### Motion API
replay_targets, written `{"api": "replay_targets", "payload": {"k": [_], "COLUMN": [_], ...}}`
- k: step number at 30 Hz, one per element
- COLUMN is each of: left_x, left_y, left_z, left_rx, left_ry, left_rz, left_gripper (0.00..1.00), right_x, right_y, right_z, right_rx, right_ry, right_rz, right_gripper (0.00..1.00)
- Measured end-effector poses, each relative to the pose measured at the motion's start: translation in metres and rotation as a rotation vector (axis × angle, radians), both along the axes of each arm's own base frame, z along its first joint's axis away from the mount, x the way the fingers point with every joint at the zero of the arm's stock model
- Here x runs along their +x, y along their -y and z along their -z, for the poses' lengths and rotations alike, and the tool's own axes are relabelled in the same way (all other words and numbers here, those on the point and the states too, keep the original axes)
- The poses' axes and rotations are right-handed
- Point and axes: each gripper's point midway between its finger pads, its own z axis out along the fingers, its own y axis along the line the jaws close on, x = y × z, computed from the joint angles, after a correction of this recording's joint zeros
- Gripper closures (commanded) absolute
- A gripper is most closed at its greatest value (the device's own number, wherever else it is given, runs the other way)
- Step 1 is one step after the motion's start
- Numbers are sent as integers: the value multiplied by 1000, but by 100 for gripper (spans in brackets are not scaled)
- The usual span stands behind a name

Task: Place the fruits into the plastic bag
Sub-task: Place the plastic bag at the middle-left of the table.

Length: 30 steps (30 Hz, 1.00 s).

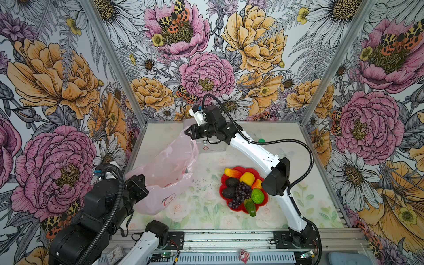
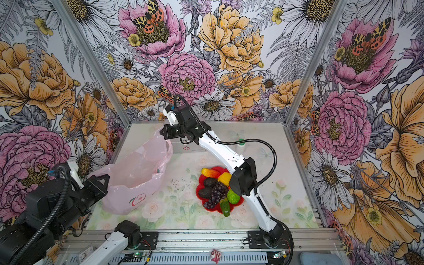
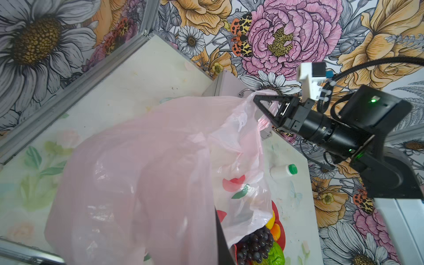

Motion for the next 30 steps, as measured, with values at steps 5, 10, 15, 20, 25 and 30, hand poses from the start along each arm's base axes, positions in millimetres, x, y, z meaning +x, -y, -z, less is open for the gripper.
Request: {"api": "replay_targets", "payload": {"k": [5, 10, 15, 20, 25, 30], "left_x": [4, 9, 12, 24, 39, 41], "left_y": [6, 22, 41, 65, 83, 96], "left_z": [29, 78, 104, 116, 109, 112], "left_rx": [4, -2, -50, -114, -142, -168], "left_ry": [-98, -254, -324, -348, -321, -320], "left_rz": [6, 67, 143, 236, 318, 378], "left_gripper": [100, 100, 100, 100, 100, 100], "right_x": [-3, 2, 10, 20, 26, 5], "right_y": [0, 21, 56, 80, 96, 118], "right_z": [41, 85, 113, 98, 66, 49], "right_rx": [-65, -145, -227, -231, -206, -221], "right_ry": [-67, -144, -190, -172, -115, -99], "right_rz": [-3, 28, 90, 148, 186, 229], "right_gripper": [100, 100, 100, 82, 34, 1]}}
